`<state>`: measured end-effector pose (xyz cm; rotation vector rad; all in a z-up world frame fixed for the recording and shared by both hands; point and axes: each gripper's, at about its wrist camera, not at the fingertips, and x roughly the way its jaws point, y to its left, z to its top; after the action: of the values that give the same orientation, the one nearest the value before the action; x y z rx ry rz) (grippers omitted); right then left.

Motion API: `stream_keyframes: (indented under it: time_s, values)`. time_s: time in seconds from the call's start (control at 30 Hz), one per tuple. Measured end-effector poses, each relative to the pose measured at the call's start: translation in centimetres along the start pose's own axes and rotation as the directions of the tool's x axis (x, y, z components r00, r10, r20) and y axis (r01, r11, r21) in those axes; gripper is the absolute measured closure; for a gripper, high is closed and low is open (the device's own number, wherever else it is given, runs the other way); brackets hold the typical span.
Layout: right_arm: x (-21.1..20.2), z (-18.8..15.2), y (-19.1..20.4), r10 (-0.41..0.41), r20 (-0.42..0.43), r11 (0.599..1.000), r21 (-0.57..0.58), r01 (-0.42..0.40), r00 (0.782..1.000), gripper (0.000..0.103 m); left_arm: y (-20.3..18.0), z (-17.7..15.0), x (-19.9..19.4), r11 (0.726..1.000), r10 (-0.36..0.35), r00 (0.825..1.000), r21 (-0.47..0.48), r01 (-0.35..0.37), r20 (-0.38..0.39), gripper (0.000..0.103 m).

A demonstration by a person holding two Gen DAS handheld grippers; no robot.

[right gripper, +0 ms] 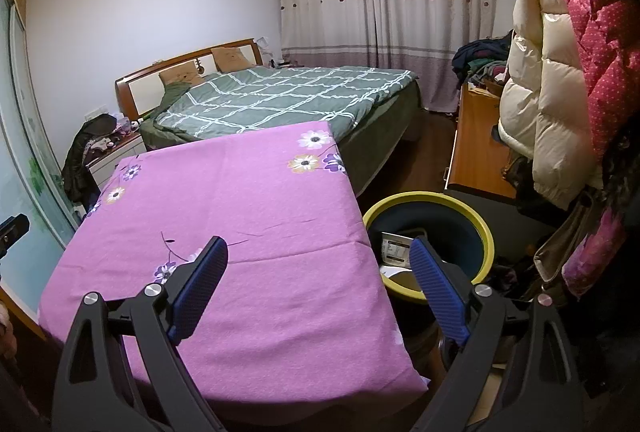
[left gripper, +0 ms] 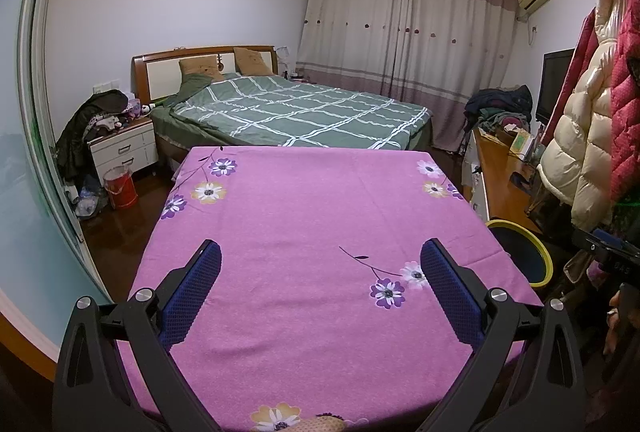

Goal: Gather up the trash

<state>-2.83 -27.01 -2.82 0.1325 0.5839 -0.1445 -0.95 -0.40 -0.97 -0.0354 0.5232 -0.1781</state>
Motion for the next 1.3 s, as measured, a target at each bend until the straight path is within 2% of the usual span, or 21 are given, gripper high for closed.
stream_keyframes:
  time_s: [0.47,1.3]
  values:
    - [0.2,-0.1,0.3,0.004,-0.004,1.0,-0.001,-0.004,1.0,0.016,-0.2,0.0,0.4,0.999,-0.032,0.999,-0.011,0.032,-0.021,0.005]
    - [0.3,-1.0,1.0,0.011,-0.017,1.0,-0.004,-0.011,1.0,0.016,0.4,0.2,1.3,1.0,-0.025,0.999,-0.001,0.024,-0.042,0.005]
